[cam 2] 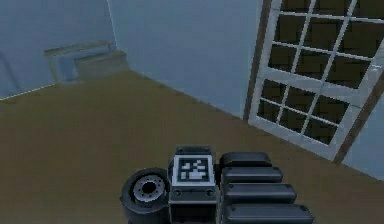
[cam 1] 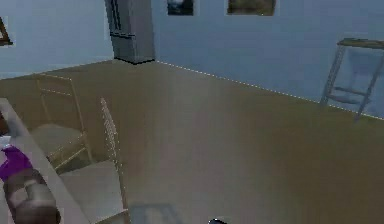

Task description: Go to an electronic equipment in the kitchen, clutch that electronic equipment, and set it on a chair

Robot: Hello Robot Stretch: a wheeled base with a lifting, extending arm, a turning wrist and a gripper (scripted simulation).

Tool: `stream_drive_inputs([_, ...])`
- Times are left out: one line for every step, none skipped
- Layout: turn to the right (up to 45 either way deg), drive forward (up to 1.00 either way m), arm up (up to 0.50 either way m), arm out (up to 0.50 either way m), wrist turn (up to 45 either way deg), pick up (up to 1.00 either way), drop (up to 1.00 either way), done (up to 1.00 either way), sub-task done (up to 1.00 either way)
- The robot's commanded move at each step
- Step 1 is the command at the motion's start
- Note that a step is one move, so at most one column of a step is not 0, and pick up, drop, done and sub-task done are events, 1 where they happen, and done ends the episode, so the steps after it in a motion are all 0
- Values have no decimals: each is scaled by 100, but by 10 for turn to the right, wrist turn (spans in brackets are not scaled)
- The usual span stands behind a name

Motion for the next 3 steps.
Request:
stream_drive_inputs([-210, 0, 0, 0, 0, 0, 0, 0, 0])
stream_drive_inputs([0, 45, 0, 0, 0, 0, 0, 0, 0])
stream_drive_inputs([-450, 0, 0, 0, 0, 0, 0, 0, 0])
